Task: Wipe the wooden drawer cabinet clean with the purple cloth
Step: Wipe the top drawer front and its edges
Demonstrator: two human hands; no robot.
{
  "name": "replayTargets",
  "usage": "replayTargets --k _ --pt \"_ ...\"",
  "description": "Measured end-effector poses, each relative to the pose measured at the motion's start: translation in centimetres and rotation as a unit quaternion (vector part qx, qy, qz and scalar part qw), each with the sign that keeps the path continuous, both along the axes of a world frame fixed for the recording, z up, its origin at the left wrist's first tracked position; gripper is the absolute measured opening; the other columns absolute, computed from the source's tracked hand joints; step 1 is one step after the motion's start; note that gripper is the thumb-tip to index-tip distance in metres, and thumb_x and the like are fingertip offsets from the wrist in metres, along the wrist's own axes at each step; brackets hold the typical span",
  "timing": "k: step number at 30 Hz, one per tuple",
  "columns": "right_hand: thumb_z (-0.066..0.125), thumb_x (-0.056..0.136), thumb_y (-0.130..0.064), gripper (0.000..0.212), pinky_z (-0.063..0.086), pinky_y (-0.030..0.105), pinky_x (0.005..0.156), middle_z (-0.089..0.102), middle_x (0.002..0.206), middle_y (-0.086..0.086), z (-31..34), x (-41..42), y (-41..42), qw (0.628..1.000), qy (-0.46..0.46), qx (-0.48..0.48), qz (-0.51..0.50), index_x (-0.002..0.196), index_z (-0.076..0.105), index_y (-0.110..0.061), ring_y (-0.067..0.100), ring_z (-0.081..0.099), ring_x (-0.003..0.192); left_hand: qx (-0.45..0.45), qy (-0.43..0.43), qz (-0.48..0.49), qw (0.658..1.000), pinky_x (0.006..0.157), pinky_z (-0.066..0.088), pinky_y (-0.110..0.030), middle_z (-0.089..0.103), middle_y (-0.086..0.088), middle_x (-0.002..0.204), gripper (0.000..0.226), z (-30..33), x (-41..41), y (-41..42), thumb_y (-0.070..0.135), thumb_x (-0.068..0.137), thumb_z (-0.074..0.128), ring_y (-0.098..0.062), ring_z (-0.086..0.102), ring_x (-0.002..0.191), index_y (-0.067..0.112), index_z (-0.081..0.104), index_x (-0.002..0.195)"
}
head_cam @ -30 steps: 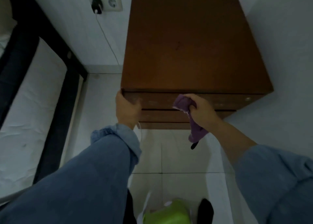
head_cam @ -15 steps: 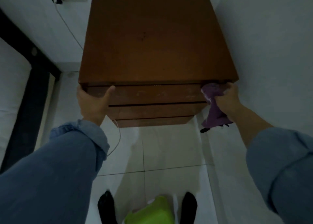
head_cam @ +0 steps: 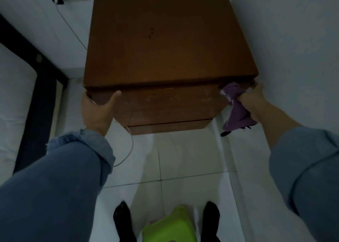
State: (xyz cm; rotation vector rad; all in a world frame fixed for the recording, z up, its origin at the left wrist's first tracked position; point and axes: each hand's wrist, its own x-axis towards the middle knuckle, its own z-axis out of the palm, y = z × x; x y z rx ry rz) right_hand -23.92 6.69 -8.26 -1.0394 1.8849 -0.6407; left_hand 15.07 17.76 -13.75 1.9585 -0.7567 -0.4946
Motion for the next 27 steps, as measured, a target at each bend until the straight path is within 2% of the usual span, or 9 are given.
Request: replayTargets --k 7,10,12,15,17,19,22,25,27 --pt "0.053 0.089 -0.003 0.076 0.046 0.04 0.099 0.035 0.141 0.016 0.2 -1.3 3.6 0.999 -0.04 0.013 -0.012 0.146 0.01 -0.024 0.026 0.051 0.113 0.034 -0.014 0.003 0.999 0.102 0.044 -0.045 0.055 0.005 0.127 0.092 -0.3 -0.6 3.6 0.081 0.054 0.068 -0.015 0.054 0.116 0.027 0.046 0.126" --pt "0.052 0.09 -0.002 0.068 0.046 0.033 0.094 0.038 0.143 0.013 0.9 -1.0 5.2 0.998 -0.042 -0.022 -0.03 0.147 0.02 -0.019 0.023 0.051 0.111 0.035 0.001 0.004 0.999 0.103 0.042 -0.044 0.054 0.001 0.127 0.089 0.1 -1.1 4.4 0.081 0.06 0.063 -0.017 0.053 0.115 0.022 0.046 0.125" --pt "0.051 0.09 -0.003 0.054 0.044 0.029 0.093 0.048 0.136 0.01 1.9 -0.4 6.2 0.997 -0.026 -0.072 -0.03 0.141 0.037 -0.015 0.023 0.052 0.114 0.049 0.01 0.009 0.999 0.105 0.041 -0.047 0.052 -0.003 0.131 0.096 1.0 -1.4 4.7 0.084 0.061 0.056 -0.021 0.051 0.119 0.018 0.044 0.13" --pt "0.049 0.088 -0.003 0.042 0.042 0.024 0.09 0.059 0.115 0.004 3.6 -0.3 6.6 0.986 0.034 -0.161 -0.005 0.128 0.054 -0.013 0.018 0.055 0.105 0.096 -0.128 0.01 0.987 0.111 0.028 -0.053 0.04 -0.011 0.146 0.09 2.8 -3.1 4.8 0.072 0.079 0.048 -0.029 0.039 0.133 0.011 0.03 0.143" --pt "0.047 0.087 -0.001 0.045 0.04 0.023 0.096 0.06 0.122 0.006 4.2 -0.6 5.8 0.977 0.076 -0.197 0.002 0.13 0.053 -0.012 0.019 0.055 0.112 0.071 -0.25 -0.048 0.964 0.112 0.024 -0.053 0.041 -0.014 0.144 0.073 4.1 -5.0 4.6 0.052 0.087 0.048 -0.031 0.038 0.132 0.008 0.03 0.143" --pt "0.046 0.088 -0.001 0.047 0.035 0.018 0.101 0.056 0.133 0.01 4.2 -0.9 4.8 0.972 0.105 -0.21 0.0 0.134 0.05 -0.011 0.021 0.052 0.122 0.061 -0.318 -0.146 0.935 0.113 0.02 -0.049 0.042 -0.011 0.144 0.064 5.2 -7.4 4.1 0.042 0.088 0.046 -0.027 0.038 0.134 0.011 0.032 0.143" --pt "0.046 0.089 -0.002 0.051 0.03 0.008 0.09 0.054 0.134 0.011 3.4 -1.4 3.8 0.974 0.119 -0.193 0.0 0.139 0.042 -0.01 0.02 0.052 0.12 0.098 -0.373 -0.258 0.886 0.117 0.01 -0.045 0.035 -0.005 0.152 0.06 4.9 -10.6 3.5 0.038 0.094 0.043 -0.018 0.027 0.142 0.014 0.029 0.147" --pt "0.044 0.087 -0.002 0.043 0.046 0.026 0.084 0.06 0.113 0.015 2.8 -1.5 3.2 0.974 0.133 -0.181 -0.021 0.129 0.044 -0.011 0.025 0.058 0.098 0.146 -0.402 -0.287 0.857 0.118 0.003 -0.045 0.024 0.0 0.157 0.063 3.8 -12.2 3.4 0.044 0.095 0.036 -0.014 0.017 0.145 0.015 0.024 0.149" --pt "0.043 0.088 -0.003 0.038 0.046 0.031 0.087 0.061 0.116 0.016 2.2 -1.4 2.9 0.972 0.162 -0.168 -0.003 0.123 0.052 -0.012 0.03 0.059 0.105 0.16 -0.413 -0.287 0.849 0.118 0.003 -0.046 0.021 0.0 0.158 0.067 3.3 -12.2 3.5 0.047 0.093 0.036 -0.014 0.015 0.146 0.015 0.023 0.15"
